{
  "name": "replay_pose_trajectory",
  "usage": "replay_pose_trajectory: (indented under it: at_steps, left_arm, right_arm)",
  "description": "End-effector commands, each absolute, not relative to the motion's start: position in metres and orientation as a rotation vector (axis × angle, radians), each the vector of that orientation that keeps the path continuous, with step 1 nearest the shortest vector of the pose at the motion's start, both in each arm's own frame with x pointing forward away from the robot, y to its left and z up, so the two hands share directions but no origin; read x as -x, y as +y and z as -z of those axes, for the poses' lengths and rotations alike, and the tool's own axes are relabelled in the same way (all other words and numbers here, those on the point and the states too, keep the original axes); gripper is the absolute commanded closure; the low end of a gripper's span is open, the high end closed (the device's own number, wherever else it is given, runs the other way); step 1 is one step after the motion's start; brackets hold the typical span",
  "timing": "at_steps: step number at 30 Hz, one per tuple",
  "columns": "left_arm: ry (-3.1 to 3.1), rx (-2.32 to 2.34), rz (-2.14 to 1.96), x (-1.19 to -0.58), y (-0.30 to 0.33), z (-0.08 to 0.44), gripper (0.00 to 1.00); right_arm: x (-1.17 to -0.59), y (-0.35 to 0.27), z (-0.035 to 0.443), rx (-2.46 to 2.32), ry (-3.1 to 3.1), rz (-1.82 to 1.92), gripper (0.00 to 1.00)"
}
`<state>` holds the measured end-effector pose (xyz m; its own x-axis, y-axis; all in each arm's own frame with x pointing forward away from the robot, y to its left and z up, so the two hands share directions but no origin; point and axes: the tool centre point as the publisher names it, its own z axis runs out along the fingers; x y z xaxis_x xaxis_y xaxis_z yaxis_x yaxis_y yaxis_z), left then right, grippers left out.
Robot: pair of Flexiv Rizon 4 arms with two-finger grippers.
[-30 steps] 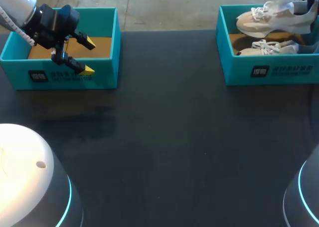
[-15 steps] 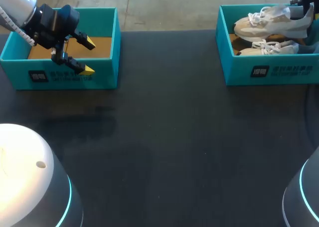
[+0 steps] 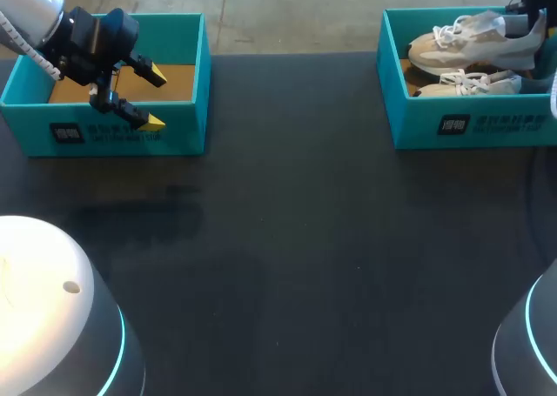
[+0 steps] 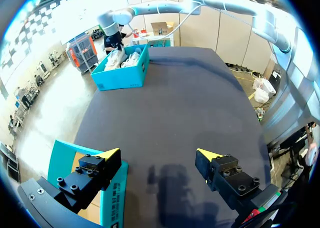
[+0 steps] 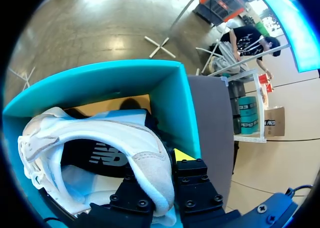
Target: Take the shoe out of the shoebox, open the shoe tongue, remove and reinsert the insole, then place the shoe into the shoebox
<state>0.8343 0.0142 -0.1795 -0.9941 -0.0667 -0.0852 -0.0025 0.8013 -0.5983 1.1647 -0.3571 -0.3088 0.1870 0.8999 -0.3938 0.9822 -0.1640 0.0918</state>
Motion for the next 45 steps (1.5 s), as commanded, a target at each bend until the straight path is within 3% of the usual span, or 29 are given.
replay_pose_trajectory:
  at_steps: [1, 45]
  left_arm:
    - [2.885, 0.056, 0.954, -0.834, 0.014, 0.179, 0.00]
    - [2.885, 0.056, 0.954, -0.834, 0.014, 0.179, 0.00]
  right_arm:
    - [-1.174, -0.360, 0.315, -2.158, 1.778, 0.364, 1.00]
    - [-1.170, -0.367, 0.352, -2.170, 1.799, 0.396, 1.00]
